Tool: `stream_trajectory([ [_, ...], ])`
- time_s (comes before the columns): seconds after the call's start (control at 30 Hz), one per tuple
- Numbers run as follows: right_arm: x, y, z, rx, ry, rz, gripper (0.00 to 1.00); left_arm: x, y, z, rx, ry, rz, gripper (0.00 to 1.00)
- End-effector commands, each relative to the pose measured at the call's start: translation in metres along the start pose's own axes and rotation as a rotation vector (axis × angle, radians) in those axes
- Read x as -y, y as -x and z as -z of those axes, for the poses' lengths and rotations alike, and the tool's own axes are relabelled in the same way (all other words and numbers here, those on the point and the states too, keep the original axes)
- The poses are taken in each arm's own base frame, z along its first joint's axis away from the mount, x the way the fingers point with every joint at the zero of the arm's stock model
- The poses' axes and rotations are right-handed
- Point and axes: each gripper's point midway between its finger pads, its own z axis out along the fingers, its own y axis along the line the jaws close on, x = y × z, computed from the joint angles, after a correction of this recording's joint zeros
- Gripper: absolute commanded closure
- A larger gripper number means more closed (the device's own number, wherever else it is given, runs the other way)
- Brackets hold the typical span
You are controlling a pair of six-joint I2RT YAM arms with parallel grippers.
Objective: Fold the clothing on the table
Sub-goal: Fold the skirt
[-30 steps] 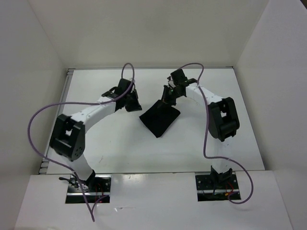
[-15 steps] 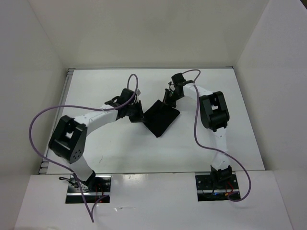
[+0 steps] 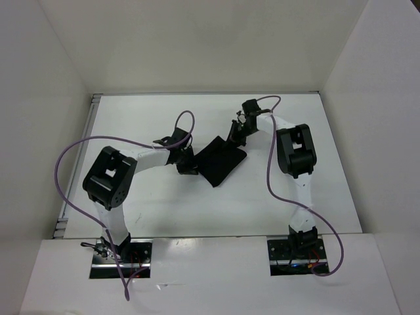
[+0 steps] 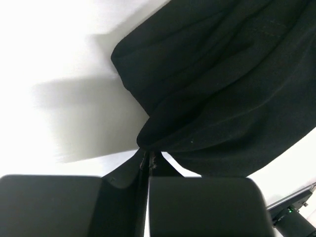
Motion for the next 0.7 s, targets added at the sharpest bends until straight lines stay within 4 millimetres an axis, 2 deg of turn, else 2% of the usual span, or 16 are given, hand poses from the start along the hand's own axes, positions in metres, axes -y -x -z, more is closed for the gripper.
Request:
stream_trajectory([
  [0.0,-0.007,0.009,0.007,0.025,0.030,0.061,0.97,0.000,0.008,0.007,0.035,0.016,0.007,1.00],
  [0.07,-0.023,0.011,0.026,0.060,0.051,0.113,0.95,0.009,0.014,0.024,0.060,-0.006,-0.007,1.00],
  [0.1,-0.031,0.013,0.034,0.078,0.061,0.127,0.93,0.022,0.023,0.043,0.104,-0.046,-0.018,1.00],
  [0.17,-0.055,0.019,0.065,0.149,0.080,0.186,0.81,0.034,0.028,0.065,0.141,-0.091,-0.039,1.00],
  [0.2,-0.058,0.022,0.079,0.174,0.075,0.197,0.75,0.044,0.034,0.087,0.184,-0.128,-0.064,0.90],
  [0.23,-0.075,0.023,0.103,0.229,0.083,0.228,0.72,0.050,0.037,0.099,0.209,-0.151,-0.070,0.81],
  [0.27,-0.079,0.022,0.118,0.249,0.088,0.230,0.71,0.056,0.042,0.121,0.264,-0.176,-0.086,0.77],
  [0.3,-0.082,0.017,0.128,0.261,0.082,0.246,0.71,0.054,0.040,0.129,0.278,-0.175,-0.086,0.74],
  [0.33,-0.076,0.017,0.144,0.277,0.075,0.225,0.68,0.052,0.038,0.135,0.293,-0.177,-0.086,0.64],
  [0.37,-0.085,0.012,0.170,0.321,0.089,0.249,0.67,0.054,0.038,0.153,0.329,-0.196,-0.090,0.60],
  [0.43,-0.069,0.005,0.188,0.332,0.085,0.207,0.60,0.048,0.036,0.164,0.359,-0.184,-0.087,0.48],
  [0.47,-0.074,-0.007,0.205,0.339,0.117,0.210,0.60,0.046,0.035,0.173,0.384,-0.191,-0.087,0.38],
  [0.57,-0.052,-0.032,0.208,0.303,0.129,0.158,0.54,0.047,0.031,0.187,0.409,-0.213,-0.092,0.24],
  [0.6,-0.042,-0.049,0.210,0.297,0.121,0.140,0.54,0.043,0.025,0.184,0.393,-0.213,-0.092,0.09],
  [0.63,-0.038,-0.058,0.210,0.298,0.122,0.141,0.52,0.040,0.022,0.184,0.387,-0.208,-0.091,0.00],
  [0.67,-0.022,-0.073,0.200,0.278,0.098,0.117,0.50,0.040,0.019,0.188,0.388,-0.222,-0.095,0.00],
])
